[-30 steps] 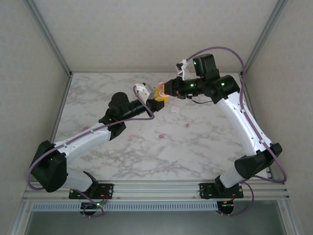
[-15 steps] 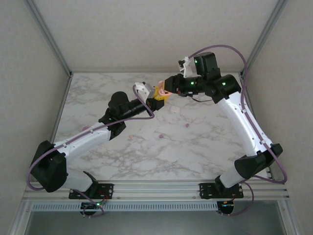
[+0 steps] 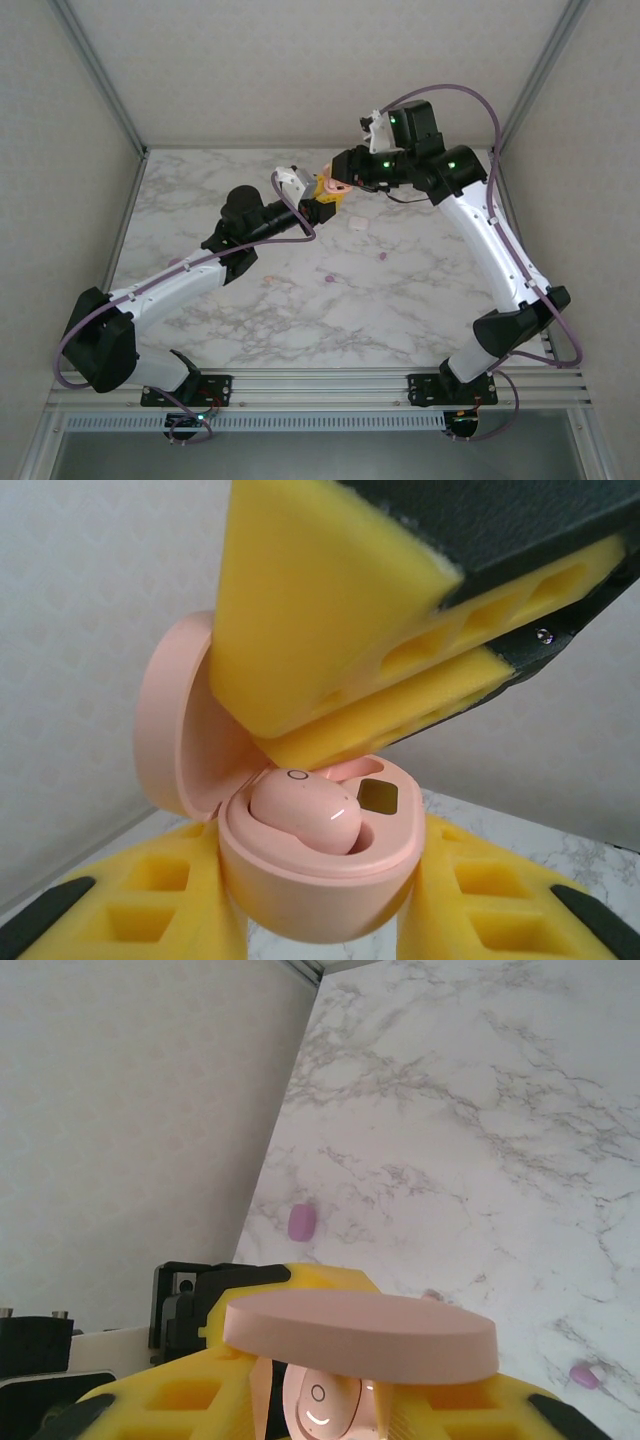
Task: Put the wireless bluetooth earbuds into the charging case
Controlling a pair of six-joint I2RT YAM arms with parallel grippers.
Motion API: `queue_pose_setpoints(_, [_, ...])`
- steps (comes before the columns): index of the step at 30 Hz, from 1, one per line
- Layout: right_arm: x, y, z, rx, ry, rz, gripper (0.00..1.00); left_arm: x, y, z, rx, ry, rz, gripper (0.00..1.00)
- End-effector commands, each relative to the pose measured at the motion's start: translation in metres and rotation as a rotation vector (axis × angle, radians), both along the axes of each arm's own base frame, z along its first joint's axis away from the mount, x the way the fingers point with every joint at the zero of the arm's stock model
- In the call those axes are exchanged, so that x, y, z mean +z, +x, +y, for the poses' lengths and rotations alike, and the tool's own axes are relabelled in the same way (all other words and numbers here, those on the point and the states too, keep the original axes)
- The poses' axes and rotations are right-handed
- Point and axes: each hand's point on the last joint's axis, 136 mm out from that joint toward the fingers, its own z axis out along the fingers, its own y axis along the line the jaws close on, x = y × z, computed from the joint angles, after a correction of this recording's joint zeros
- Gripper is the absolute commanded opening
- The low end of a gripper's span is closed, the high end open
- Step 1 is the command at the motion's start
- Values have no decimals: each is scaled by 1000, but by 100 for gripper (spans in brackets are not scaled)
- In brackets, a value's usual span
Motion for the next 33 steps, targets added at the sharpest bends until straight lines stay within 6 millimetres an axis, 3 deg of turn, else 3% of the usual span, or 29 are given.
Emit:
queue_pose_setpoints(1, [-11,-3,2,11,-67,18,31,38,-8,1,-10,-65,-97,20])
queue_pose_setpoints(7, [-10,-10,-3,17,-82,8,29,39,-7,3,2,-68,-98,19])
queue_pose_setpoints(13, [15,-30,-4,90,-19,-65,34,32,1,9,54,-62,-73,18])
queue_pose_setpoints(18, [37,-42,-21,82,9,-167,37,22,9,24,112,-76,-35,17])
queue_pose_setpoints(22, [41,-34,-49,-36,-45,-258,37,18,14,42,156,-85,-8,17])
queue_pose_setpoints(24, [25,-22,-70,-135,-120,-253,37,18,18,56,196,-98,6,17])
queue_pose_setpoints(27, [-18,-4,-94,-231,-240,-165,37,20,22,81,273,-94,28,18])
queue_pose_setpoints(30, [-67,3,-86,-190,-293,-39,36,20,25,110,366,-70,52,18])
queue_pose_setpoints(33, [-119,4,-61,-87,-279,116,36,29,18,135,430,-66,30,18])
